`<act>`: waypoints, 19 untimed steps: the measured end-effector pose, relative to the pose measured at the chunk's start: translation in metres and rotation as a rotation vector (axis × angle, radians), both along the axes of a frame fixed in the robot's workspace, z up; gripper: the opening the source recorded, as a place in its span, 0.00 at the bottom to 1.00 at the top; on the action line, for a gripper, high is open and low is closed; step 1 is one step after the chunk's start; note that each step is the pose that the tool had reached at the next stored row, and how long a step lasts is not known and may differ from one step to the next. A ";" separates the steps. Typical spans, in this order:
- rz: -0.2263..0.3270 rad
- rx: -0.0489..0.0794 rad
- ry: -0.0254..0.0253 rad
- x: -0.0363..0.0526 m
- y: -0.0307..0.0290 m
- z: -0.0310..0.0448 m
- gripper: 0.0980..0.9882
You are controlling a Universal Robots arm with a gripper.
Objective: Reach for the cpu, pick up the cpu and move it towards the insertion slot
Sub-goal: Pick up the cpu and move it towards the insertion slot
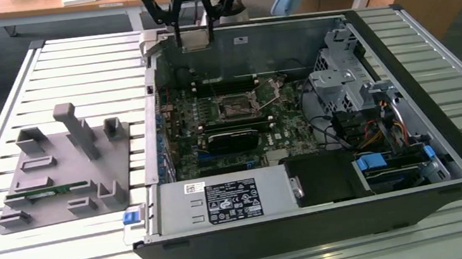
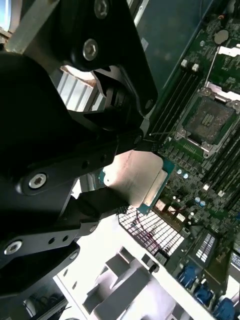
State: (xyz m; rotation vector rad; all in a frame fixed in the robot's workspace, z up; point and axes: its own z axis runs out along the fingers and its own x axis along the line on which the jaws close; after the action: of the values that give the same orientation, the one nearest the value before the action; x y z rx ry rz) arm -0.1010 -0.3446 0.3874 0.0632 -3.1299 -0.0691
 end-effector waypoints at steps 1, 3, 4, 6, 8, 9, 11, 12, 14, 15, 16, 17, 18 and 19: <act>0.000 0.000 0.0000 0.0032 0.0004 -0.0006 0.49; -0.001 0.000 0.0000 0.0094 0.0015 -0.0017 0.49; -0.001 0.000 0.0000 0.0123 0.0022 -0.0023 0.49; -0.001 0.000 0.0000 0.0176 0.0040 -0.0034 0.49; -0.001 0.000 0.0000 0.0227 0.0061 -0.0045 0.49; -0.001 0.000 0.0001 0.0254 0.0072 -0.0051 0.49; -0.001 0.000 0.0000 0.0306 0.0093 -0.0062 0.49; -0.001 0.000 0.0000 0.0331 0.0104 -0.0067 0.49; -0.001 0.000 0.0000 0.0383 0.0123 -0.0079 0.49; -0.001 0.000 0.0000 0.0409 0.0132 -0.0086 0.49; -0.001 0.000 0.0000 0.0438 0.0141 -0.0092 0.49; -0.001 0.000 0.0000 0.0470 0.0148 -0.0097 0.49; -0.001 0.000 0.0000 0.0502 0.0154 -0.0102 0.49; -0.001 0.000 0.0001 0.0535 0.0160 -0.0107 0.49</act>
State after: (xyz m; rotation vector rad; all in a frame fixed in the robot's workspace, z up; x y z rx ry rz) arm -0.0475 -0.3287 0.3767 0.0609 -3.1299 -0.0690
